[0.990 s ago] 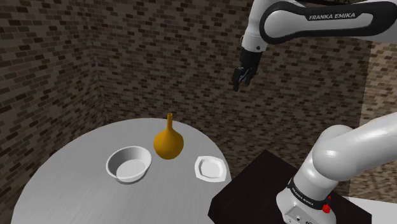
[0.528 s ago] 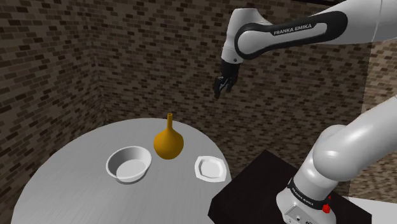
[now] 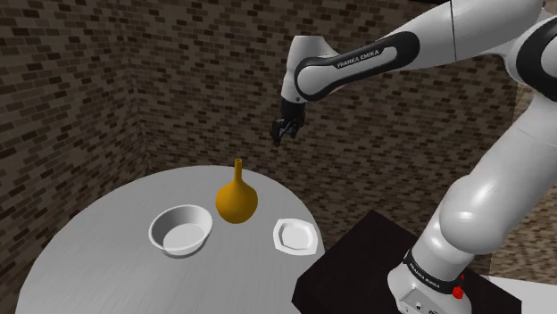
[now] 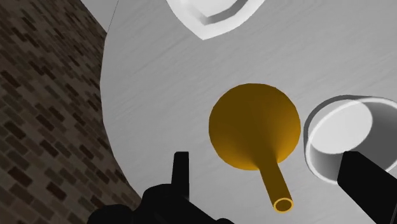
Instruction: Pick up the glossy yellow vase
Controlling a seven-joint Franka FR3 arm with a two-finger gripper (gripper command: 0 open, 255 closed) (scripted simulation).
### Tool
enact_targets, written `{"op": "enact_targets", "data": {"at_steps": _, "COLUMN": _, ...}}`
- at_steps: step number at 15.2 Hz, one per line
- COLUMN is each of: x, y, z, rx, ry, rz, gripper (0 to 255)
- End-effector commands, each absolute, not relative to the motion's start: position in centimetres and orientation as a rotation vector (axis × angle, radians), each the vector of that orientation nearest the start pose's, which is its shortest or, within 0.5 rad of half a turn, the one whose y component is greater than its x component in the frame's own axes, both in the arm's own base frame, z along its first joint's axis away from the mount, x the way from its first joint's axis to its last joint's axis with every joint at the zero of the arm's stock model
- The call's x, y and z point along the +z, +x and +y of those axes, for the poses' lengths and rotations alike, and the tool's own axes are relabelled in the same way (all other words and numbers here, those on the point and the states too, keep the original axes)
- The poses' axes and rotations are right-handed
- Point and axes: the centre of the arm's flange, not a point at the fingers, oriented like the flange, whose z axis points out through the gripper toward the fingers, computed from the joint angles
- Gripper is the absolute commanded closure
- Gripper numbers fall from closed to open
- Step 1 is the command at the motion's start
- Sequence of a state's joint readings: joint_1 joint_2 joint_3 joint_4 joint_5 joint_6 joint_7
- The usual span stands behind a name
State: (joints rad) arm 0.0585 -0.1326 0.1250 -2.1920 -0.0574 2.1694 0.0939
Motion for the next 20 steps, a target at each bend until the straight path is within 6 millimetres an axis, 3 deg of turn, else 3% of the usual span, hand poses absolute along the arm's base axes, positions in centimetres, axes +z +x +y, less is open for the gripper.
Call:
{"op": "enact_targets", "data": {"at_steps": 1, "x": 43.6, "y": 52.6, "z": 10.5, "rx": -0.193, "ry": -3.170, "rz": -0.205, "gripper": 0}}
{"op": "enact_targets", "data": {"at_steps": 14, "x": 34.5, "y": 64.4, "z": 17.3, "rx": -0.228, "ry": -3.109, "rz": -0.301, "gripper": 0}}
{"op": "enact_targets", "data": {"at_steps": 20, "x": 31.3, "y": 64.4, "z": 17.3, "rx": -0.228, "ry": -3.109, "rz": -0.301, "gripper": 0}}
